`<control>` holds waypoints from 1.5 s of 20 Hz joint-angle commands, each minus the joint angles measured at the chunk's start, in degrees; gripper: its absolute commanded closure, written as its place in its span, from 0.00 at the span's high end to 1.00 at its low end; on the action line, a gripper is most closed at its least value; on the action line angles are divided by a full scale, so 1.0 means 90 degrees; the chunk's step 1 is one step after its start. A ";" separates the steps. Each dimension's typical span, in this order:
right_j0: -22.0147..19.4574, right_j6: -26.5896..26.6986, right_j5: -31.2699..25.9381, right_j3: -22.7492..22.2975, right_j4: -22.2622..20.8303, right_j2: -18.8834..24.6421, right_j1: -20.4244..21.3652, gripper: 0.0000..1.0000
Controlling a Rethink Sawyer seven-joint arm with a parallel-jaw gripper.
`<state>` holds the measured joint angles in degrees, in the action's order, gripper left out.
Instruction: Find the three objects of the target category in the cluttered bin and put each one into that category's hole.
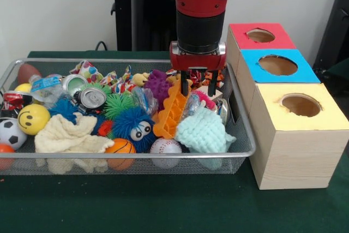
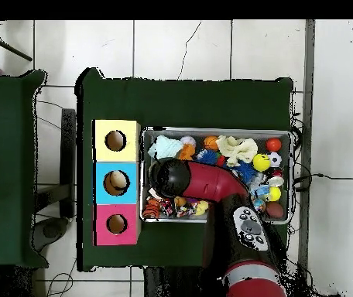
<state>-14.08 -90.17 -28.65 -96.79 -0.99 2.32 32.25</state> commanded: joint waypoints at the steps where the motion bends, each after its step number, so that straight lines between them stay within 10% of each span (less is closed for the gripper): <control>1: -0.0004 -0.1096 0.0046 -0.0088 0.0235 0.0305 -0.0140 1.00; 2: -0.0027 -0.1070 0.0072 -0.0091 0.0240 0.0318 -0.0149 0.00; 20: -0.0036 -0.1009 0.0174 -0.0038 0.0162 0.0297 -0.0141 0.00; 30: -0.0460 -0.0058 -0.1667 0.0238 -0.0096 0.0175 0.0706 0.00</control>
<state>-15.37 -90.17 -34.56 -96.74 -1.01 2.32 36.48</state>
